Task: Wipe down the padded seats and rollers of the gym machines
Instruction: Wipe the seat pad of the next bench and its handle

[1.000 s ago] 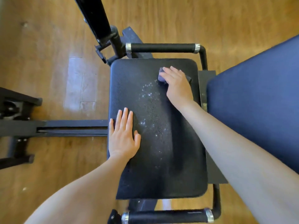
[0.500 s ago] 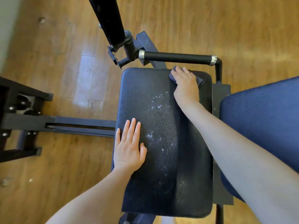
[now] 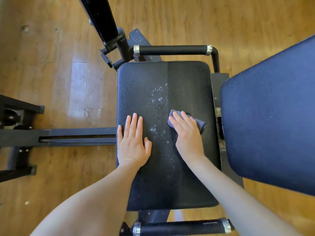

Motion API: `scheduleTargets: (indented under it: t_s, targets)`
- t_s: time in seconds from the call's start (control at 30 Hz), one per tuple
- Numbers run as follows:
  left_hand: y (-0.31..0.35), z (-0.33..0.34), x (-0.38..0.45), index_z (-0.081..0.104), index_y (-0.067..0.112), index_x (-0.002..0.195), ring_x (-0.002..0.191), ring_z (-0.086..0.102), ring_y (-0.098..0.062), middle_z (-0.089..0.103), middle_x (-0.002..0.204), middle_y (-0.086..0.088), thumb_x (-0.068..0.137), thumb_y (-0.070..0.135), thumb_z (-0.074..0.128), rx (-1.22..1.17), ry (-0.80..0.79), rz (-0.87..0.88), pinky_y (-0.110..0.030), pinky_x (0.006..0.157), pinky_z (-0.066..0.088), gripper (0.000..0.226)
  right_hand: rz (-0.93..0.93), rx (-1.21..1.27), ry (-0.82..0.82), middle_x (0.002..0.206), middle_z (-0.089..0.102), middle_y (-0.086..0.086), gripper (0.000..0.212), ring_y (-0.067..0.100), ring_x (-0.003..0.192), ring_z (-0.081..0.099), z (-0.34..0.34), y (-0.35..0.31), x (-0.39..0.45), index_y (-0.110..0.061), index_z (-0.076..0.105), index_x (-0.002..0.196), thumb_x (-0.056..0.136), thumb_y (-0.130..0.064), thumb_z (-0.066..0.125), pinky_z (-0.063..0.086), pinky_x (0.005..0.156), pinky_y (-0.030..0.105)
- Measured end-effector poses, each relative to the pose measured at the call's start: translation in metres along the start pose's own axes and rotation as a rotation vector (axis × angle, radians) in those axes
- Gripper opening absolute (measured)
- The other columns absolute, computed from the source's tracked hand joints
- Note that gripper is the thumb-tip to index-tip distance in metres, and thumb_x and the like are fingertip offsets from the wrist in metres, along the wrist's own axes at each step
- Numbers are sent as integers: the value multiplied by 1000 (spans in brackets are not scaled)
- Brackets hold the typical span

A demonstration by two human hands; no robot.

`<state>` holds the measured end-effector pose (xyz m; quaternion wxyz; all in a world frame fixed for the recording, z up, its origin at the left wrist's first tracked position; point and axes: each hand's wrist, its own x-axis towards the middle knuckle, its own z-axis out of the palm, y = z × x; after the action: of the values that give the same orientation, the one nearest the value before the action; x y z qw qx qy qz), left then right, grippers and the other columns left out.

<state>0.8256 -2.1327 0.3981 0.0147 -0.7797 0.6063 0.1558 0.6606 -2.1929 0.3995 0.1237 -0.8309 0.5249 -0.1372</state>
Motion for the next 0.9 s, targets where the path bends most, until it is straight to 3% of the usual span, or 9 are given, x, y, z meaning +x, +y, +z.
scheduleTargets:
  t_s: [0.13,0.3,0.53,0.73,0.9]
  targets:
    - [1,-1,-2,5,19,152,146,-8,-19,-4,159,0,94,35,32,-3,12,6,-39,114,-12,65,9,4,-13,124,60,13,55,35,118,53,1,-13,-43,-2,61,119,68,19,64,33,103,46]
    - [0,2,-3,5,17,152,146,-9,-18,-4,159,0,95,33,32,-21,48,17,-39,115,-11,65,40,-2,27,122,62,11,47,33,116,55,1,-33,-97,-3,62,117,81,1,32,27,104,38]
    - [-1,4,-4,11,14,151,146,-5,-19,2,160,-2,94,30,34,-76,93,37,-42,118,-5,64,48,12,-17,126,59,8,50,25,123,40,5,-51,-164,-7,60,121,81,3,32,25,106,37]
    - [-2,8,-4,17,12,150,146,-1,-18,6,159,-3,91,27,37,-118,131,48,-43,118,-2,65,1,-17,-62,128,58,5,52,24,124,39,3,-62,-204,-10,60,121,78,3,34,17,109,33]
    - [-2,6,-3,17,12,150,146,-1,-19,7,159,-3,91,27,38,-114,126,44,-43,118,-1,65,-104,29,-163,130,56,2,53,22,128,36,-6,-57,-219,-16,46,126,77,0,36,15,112,32]
